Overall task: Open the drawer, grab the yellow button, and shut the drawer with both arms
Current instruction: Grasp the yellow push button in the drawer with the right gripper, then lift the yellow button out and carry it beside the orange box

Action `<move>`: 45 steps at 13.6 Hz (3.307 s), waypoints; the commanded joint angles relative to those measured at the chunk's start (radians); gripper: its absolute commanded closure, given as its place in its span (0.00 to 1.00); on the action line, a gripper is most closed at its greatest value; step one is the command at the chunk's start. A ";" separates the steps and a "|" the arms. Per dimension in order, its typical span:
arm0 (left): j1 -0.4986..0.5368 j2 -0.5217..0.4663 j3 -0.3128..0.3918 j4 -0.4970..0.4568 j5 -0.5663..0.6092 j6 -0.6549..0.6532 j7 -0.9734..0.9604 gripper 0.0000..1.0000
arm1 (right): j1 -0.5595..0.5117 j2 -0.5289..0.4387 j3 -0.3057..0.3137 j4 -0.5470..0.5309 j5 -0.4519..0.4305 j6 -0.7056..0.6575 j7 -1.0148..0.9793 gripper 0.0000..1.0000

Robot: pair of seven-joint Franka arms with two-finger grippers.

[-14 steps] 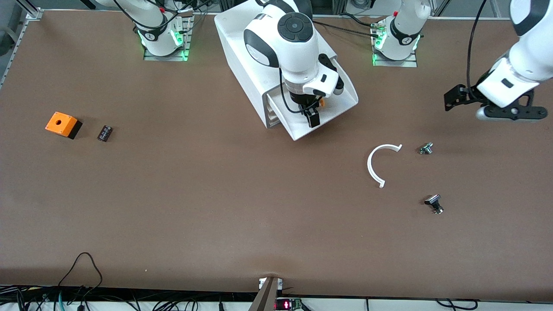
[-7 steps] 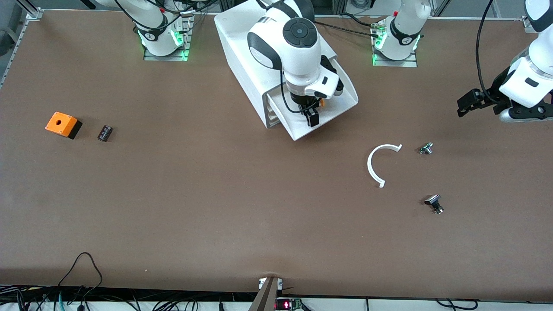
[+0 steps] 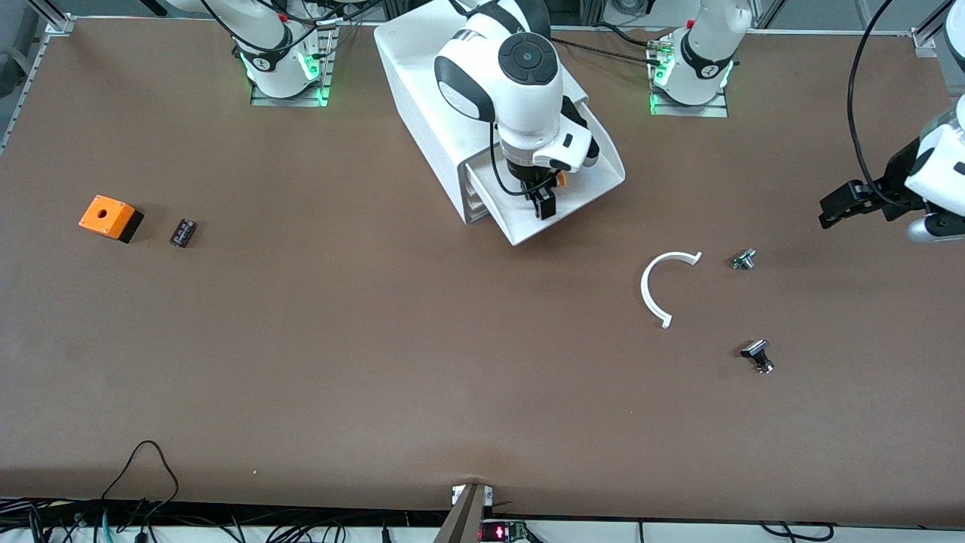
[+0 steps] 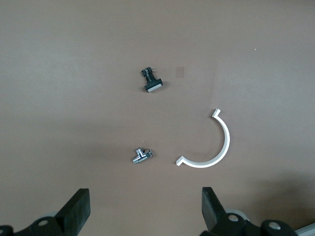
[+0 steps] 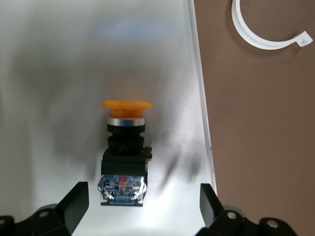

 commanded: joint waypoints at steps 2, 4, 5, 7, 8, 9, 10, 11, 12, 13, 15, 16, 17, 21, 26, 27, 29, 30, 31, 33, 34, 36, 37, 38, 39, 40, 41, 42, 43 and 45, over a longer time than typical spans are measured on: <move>0.005 0.019 -0.008 0.037 0.008 -0.037 -0.017 0.00 | 0.021 0.025 -0.003 0.021 0.003 0.024 0.013 0.00; 0.005 0.017 -0.013 0.037 0.010 -0.059 -0.021 0.00 | 0.019 0.033 -0.003 0.021 0.001 0.025 0.008 0.06; 0.005 0.017 -0.013 0.039 0.010 -0.056 -0.021 0.00 | 0.019 0.036 -0.003 0.020 0.001 0.025 0.007 0.20; 0.001 0.017 -0.014 0.040 0.011 -0.056 -0.021 0.00 | 0.019 0.039 -0.003 0.021 0.001 0.030 0.007 0.40; -0.002 0.017 -0.014 0.040 0.013 -0.054 -0.021 0.00 | 0.019 0.039 -0.003 0.021 0.000 0.045 0.005 0.49; -0.002 0.017 -0.014 0.040 0.011 -0.054 -0.021 0.00 | 0.021 0.039 -0.003 0.021 -0.003 0.054 0.004 0.56; -0.002 0.017 -0.014 0.039 0.011 -0.054 -0.021 0.00 | 0.021 0.036 -0.003 0.021 -0.005 0.057 0.007 0.60; -0.002 0.017 -0.014 0.039 0.011 -0.056 -0.021 0.00 | 0.021 0.033 -0.003 0.021 -0.005 0.057 0.013 0.64; -0.002 0.017 -0.014 0.040 0.011 -0.056 -0.021 0.00 | 0.021 0.032 -0.003 0.023 -0.006 0.054 0.016 0.67; -0.002 0.017 -0.014 0.039 0.011 -0.056 -0.021 0.00 | 0.022 0.032 -0.003 0.024 -0.006 0.053 0.019 0.71; -0.002 0.017 -0.014 0.039 0.011 -0.060 -0.021 0.00 | 0.030 0.032 -0.003 0.023 -0.009 0.051 0.036 0.77; -0.002 0.017 -0.014 0.039 0.011 -0.061 -0.021 0.00 | 0.032 0.032 -0.005 0.024 -0.011 0.048 0.037 0.80; -0.002 0.017 -0.014 0.039 0.011 -0.062 -0.021 0.00 | 0.032 0.027 -0.008 0.026 -0.012 0.042 0.037 0.82; -0.002 0.017 -0.014 0.039 0.011 -0.064 -0.021 0.00 | 0.015 -0.059 -0.017 0.032 -0.019 -0.035 0.095 0.83; -0.002 0.019 -0.014 0.040 0.013 -0.061 -0.021 0.00 | -0.082 -0.142 -0.100 0.029 -0.064 -0.048 0.111 0.83; -0.002 0.019 -0.014 0.039 0.013 -0.061 -0.021 0.00 | -0.114 -0.145 -0.103 0.026 -0.093 -0.044 0.115 0.83; -0.005 0.019 -0.014 0.040 0.014 -0.061 -0.021 0.00 | -0.197 -0.140 -0.103 -0.009 -0.098 -0.009 0.155 0.83; -0.006 0.019 -0.014 0.040 0.014 -0.061 -0.021 0.00 | -0.240 -0.142 -0.103 -0.079 -0.098 0.051 0.189 0.83; -0.006 0.019 -0.014 0.040 0.013 -0.061 -0.021 0.00 | -0.267 -0.148 -0.106 -0.136 -0.098 0.106 0.198 0.83; -0.005 0.019 -0.014 0.039 0.013 -0.061 -0.021 0.00 | -0.327 -0.171 -0.114 -0.224 -0.101 0.102 0.204 0.83; -0.005 0.019 -0.014 0.040 0.013 -0.061 -0.019 0.00 | -0.364 -0.195 -0.122 -0.276 -0.100 0.099 0.206 0.83; -0.011 0.018 -0.017 0.040 0.014 -0.061 -0.019 0.00 | -0.444 -0.264 -0.122 -0.418 -0.094 0.100 0.195 0.83; -0.009 0.017 -0.028 0.040 0.016 -0.061 -0.016 0.00 | -0.485 -0.299 -0.122 -0.492 -0.098 0.105 0.185 0.83; -0.009 0.016 -0.029 0.040 0.014 -0.062 -0.011 0.00 | -0.523 -0.327 -0.122 -0.541 -0.100 0.120 0.131 0.83; -0.009 0.014 -0.033 0.040 0.014 -0.064 -0.010 0.00 | -0.556 -0.344 -0.120 -0.572 -0.094 0.129 0.064 0.83; -0.009 0.016 -0.034 0.040 0.014 -0.064 -0.010 0.00 | -0.603 -0.350 -0.119 -0.592 -0.091 0.133 0.013 0.83; -0.009 0.016 -0.036 0.040 0.014 -0.064 -0.010 0.00 | -0.638 -0.359 -0.117 -0.618 -0.080 0.140 -0.031 0.83; -0.009 0.016 -0.036 0.042 0.016 -0.064 -0.008 0.00 | -0.662 -0.372 -0.117 -0.649 -0.065 0.151 -0.080 0.82; -0.011 0.014 -0.037 0.042 0.019 -0.062 -0.010 0.00 | -0.686 -0.379 -0.117 -0.696 -0.062 0.183 -0.105 0.82; -0.009 0.008 -0.039 0.045 0.016 -0.059 -0.008 0.00 | -0.743 -0.396 -0.117 -0.827 -0.061 0.301 -0.113 0.82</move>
